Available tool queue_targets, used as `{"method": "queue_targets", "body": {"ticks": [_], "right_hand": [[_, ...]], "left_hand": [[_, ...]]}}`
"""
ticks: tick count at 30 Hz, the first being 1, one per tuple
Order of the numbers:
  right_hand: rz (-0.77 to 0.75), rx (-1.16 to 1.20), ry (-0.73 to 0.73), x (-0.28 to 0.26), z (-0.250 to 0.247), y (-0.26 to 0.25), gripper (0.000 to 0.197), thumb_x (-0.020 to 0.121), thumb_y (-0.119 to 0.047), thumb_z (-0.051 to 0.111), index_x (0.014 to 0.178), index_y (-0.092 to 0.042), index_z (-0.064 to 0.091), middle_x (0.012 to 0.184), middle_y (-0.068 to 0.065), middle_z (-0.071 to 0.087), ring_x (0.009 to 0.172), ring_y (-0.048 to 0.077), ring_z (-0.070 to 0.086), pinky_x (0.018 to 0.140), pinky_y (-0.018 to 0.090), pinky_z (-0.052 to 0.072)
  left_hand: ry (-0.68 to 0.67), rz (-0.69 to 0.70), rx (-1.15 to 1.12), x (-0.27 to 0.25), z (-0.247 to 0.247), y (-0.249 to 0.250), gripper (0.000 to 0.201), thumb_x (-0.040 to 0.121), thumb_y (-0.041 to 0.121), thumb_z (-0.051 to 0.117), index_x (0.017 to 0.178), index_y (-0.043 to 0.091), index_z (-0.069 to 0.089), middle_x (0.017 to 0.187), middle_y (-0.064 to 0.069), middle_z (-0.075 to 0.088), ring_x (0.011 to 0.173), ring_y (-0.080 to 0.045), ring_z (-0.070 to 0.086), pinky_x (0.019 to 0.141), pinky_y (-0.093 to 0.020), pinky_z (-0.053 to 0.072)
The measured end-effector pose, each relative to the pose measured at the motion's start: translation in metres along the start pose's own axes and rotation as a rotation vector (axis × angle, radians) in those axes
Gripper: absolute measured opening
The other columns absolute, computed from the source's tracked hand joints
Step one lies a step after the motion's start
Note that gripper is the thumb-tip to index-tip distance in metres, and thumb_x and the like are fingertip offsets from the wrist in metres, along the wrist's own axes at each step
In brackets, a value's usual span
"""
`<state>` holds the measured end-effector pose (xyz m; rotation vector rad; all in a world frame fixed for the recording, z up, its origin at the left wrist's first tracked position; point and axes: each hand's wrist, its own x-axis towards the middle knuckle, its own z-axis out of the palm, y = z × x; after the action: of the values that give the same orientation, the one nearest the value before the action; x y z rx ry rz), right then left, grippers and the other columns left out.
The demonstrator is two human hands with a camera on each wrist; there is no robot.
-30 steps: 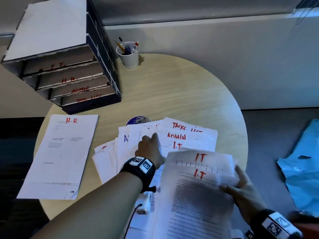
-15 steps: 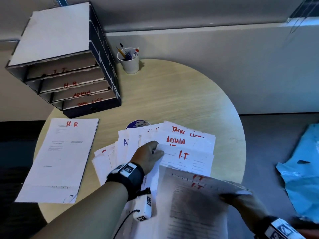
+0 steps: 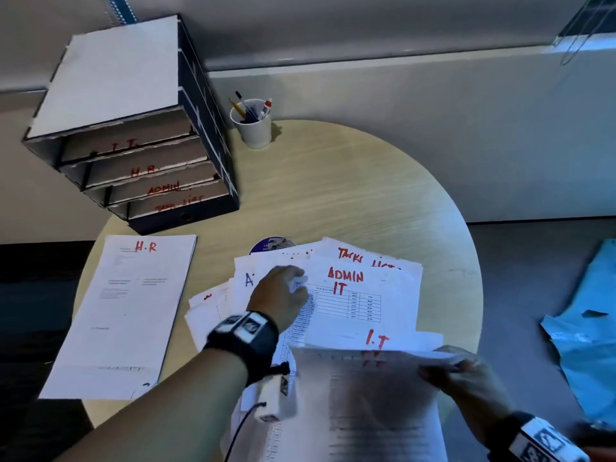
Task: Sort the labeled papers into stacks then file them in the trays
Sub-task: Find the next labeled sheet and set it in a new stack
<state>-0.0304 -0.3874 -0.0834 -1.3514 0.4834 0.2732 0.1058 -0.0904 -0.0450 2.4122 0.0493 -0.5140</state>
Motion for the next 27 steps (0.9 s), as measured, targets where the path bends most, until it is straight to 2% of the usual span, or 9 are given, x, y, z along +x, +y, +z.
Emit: {"method": "queue_targets", "body": {"ticks": [2, 4, 7, 10, 12, 14, 18, 23, 27], "right_hand": [[0.025, -0.062, -0.027, -0.003, -0.008, 0.003, 0.039, 0.051, 0.001, 0.085, 0.082, 0.016, 0.067, 0.083, 0.027, 0.071, 0.074, 0.026, 0.068, 0.064, 0.021, 0.054], [0.039, -0.096, 0.000, -0.007, -0.012, -0.004, 0.021, 0.060, 0.014, 0.078, 0.077, 0.016, 0.065, 0.069, 0.017, 0.069, 0.062, 0.017, 0.063, 0.056, 0.015, 0.048], [0.055, -0.088, 0.026, -0.010, -0.016, -0.011, 0.013, 0.066, 0.022, 0.071, 0.075, 0.019, 0.062, 0.063, 0.015, 0.066, 0.056, 0.012, 0.061, 0.052, 0.013, 0.046], [0.040, -0.068, 0.011, -0.010, -0.012, -0.012, 0.024, 0.059, 0.008, 0.082, 0.072, 0.014, 0.063, 0.062, 0.013, 0.065, 0.059, 0.017, 0.059, 0.052, 0.014, 0.046], [0.009, -0.067, 0.008, -0.009, -0.010, -0.008, 0.063, 0.038, -0.025, 0.098, 0.078, 0.011, 0.066, 0.071, 0.013, 0.070, 0.064, 0.018, 0.065, 0.056, 0.015, 0.050], [-0.013, -0.029, 0.000, -0.008, -0.006, -0.006, 0.086, 0.033, -0.031, 0.099, 0.104, 0.004, 0.066, 0.092, 0.017, 0.074, 0.079, 0.020, 0.070, 0.066, 0.021, 0.056], [0.024, 0.058, 0.040, 0.003, 0.005, 0.000, 0.084, 0.068, 0.026, 0.066, 0.134, -0.022, 0.046, 0.106, 0.013, 0.070, 0.087, 0.020, 0.067, 0.067, 0.024, 0.057], [0.088, -0.087, 0.014, 0.013, 0.022, -0.008, 0.061, 0.054, -0.023, 0.092, 0.104, 0.003, 0.071, 0.101, 0.021, 0.074, 0.096, 0.036, 0.070, 0.080, 0.036, 0.059], [0.110, -0.051, 0.118, 0.023, 0.032, -0.018, 0.025, 0.076, -0.003, 0.076, 0.099, 0.005, 0.070, 0.092, 0.020, 0.075, 0.087, 0.038, 0.071, 0.079, 0.046, 0.058]], "left_hand": [[-0.124, 0.132, 0.441, 0.019, 0.006, 0.003, 0.064, 0.090, 0.038, 0.065, 0.148, 0.030, 0.039, 0.157, 0.003, 0.034, 0.141, -0.024, 0.034, 0.112, -0.043, 0.033], [-0.199, 0.152, 0.664, 0.030, 0.011, 0.009, 0.074, 0.082, 0.045, 0.071, 0.146, 0.033, 0.034, 0.150, 0.000, 0.039, 0.136, -0.030, 0.035, 0.105, -0.051, 0.035], [-0.154, 0.074, 0.696, 0.038, 0.015, 0.009, 0.065, 0.076, 0.048, 0.074, 0.131, 0.034, 0.043, 0.130, -0.002, 0.048, 0.123, -0.030, 0.042, 0.093, -0.047, 0.036], [-0.096, 0.063, 0.636, 0.037, 0.013, 0.007, 0.045, 0.085, 0.037, 0.065, 0.127, 0.035, 0.050, 0.123, 0.001, 0.054, 0.119, -0.028, 0.045, 0.094, -0.045, 0.038], [-0.036, 0.109, 0.444, 0.030, 0.009, 0.002, 0.021, 0.093, 0.028, 0.055, 0.113, 0.032, 0.060, 0.107, 0.003, 0.062, 0.102, -0.025, 0.053, 0.086, -0.039, 0.045], [-0.044, 0.125, 0.129, 0.020, 0.003, -0.010, 0.011, 0.097, 0.021, 0.055, 0.097, 0.027, 0.064, 0.088, 0.005, 0.065, 0.083, -0.021, 0.058, 0.072, -0.030, 0.046], [-0.121, 0.222, -0.308, -0.023, -0.009, -0.018, 0.022, 0.099, 0.009, 0.057, 0.093, 0.026, 0.071, 0.084, 0.007, 0.069, 0.082, -0.011, 0.061, 0.075, -0.026, 0.050], [-0.198, 0.160, -0.624, -0.054, -0.010, -0.008, 0.015, 0.097, 0.011, 0.062, 0.105, 0.018, 0.072, 0.099, -0.004, 0.074, 0.090, -0.014, 0.066, 0.081, -0.026, 0.054], [-0.056, -0.221, -1.025, -0.051, 0.007, -0.019, 0.034, 0.083, 0.042, 0.064, 0.108, 0.018, 0.070, 0.104, -0.010, 0.073, 0.091, -0.022, 0.066, 0.084, -0.038, 0.050]]}}
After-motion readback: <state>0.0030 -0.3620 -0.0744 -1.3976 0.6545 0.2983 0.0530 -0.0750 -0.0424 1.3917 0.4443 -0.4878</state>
